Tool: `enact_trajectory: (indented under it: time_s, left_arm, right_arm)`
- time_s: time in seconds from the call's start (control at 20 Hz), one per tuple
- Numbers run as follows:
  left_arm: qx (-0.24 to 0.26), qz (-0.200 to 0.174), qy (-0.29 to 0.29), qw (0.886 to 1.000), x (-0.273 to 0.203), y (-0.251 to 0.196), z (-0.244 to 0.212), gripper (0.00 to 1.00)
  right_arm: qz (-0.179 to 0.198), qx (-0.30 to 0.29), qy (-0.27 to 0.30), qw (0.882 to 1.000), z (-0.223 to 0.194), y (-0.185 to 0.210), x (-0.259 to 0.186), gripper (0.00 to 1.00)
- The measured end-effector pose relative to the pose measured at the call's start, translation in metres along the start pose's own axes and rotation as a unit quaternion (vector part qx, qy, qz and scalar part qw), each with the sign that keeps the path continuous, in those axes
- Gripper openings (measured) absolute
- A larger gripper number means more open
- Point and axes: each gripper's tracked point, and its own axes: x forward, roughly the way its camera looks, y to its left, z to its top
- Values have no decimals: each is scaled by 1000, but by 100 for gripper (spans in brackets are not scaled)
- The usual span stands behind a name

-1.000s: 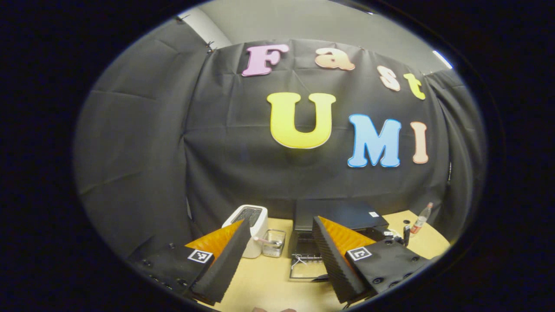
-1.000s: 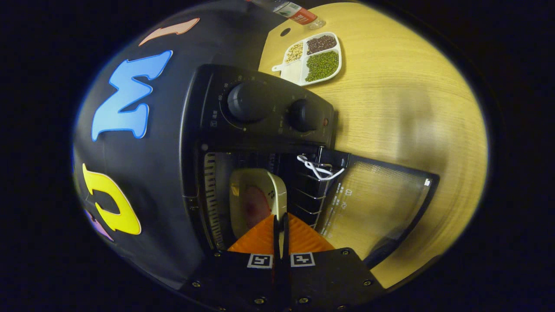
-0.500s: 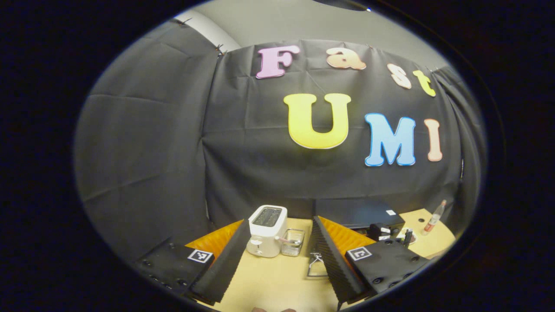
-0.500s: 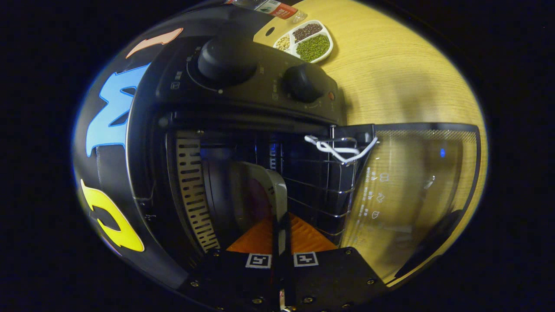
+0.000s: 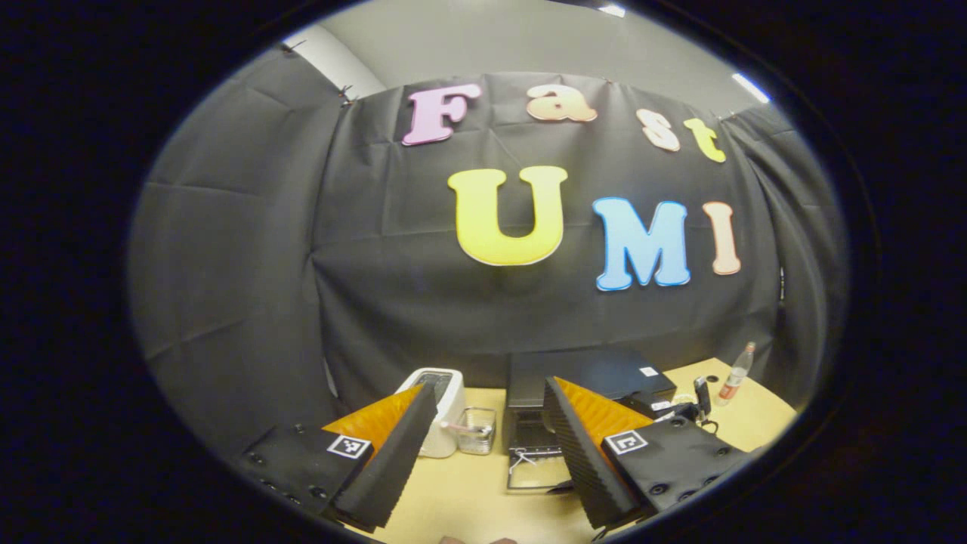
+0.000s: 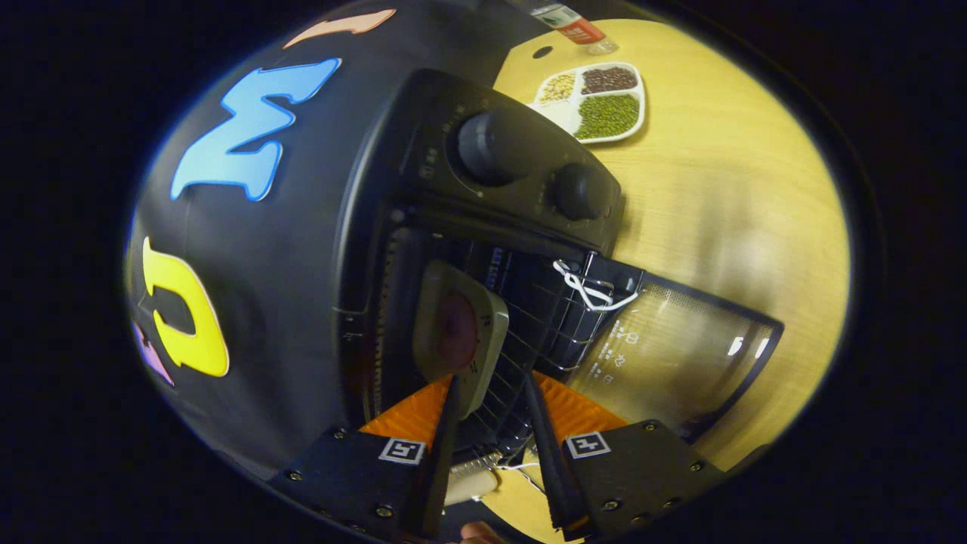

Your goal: Open the electric oven with the left hand, put the food in, and close the electric oven.

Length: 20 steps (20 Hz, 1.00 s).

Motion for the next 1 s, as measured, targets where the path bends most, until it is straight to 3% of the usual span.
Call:
enact_trajectory:
  time_s: [0.1, 0.2, 0.45, 0.55, 0.6, 0.65, 0.7, 0.75, 0.8, 0.85, 1.0]
  left_arm:
    - [-3, -20, -7, 1000, 5, -15, 4, 100]
    - [-8, -38, -9, 999, 8, -33, 4, 100]
    - [-24, -69, -17, 997, 10, -78, 16, 100]
    - [-32, -76, -26, 996, 6, -98, 28, 100]
    - [-35, -81, -35, 995, 2, -109, 36, 100]
    - [-38, -85, -48, 994, -3, -120, 46, 100]
    - [-36, -83, -56, 994, -4, -128, 50, 93]
    - [-36, -75, -59, 995, -9, -135, 54, 94]
    - [-38, -75, -67, 994, -14, -145, 60, 95]
    - [-41, -80, -78, 993, -21, -157, 69, 96]
    - [-45, -89, -72, 992, -23, -183, 67, 100]
  right_arm:
    - [6, -79, 16, 997, 9, 1, -29, 53]
    - [21, -164, 9, 986, 27, 11, -66, 53]
    - [77, -332, -56, 939, 69, 43, -166, 53]
    - [94, -394, -89, 910, 89, 58, -212, 53]
    - [104, -433, -117, 887, 101, 66, -236, 53]
    - [119, -475, -152, 859, 114, 79, -259, 53]
    - [136, -513, -182, 828, 122, 92, -283, 53]
    - [151, -543, -198, 802, 125, 102, -307, 53]
    - [160, -565, -209, 782, 126, 110, -328, 53]
    - [173, -577, -211, 769, 126, 115, -344, 53]
    - [189, -582, -241, 753, 146, 117, -377, 83]
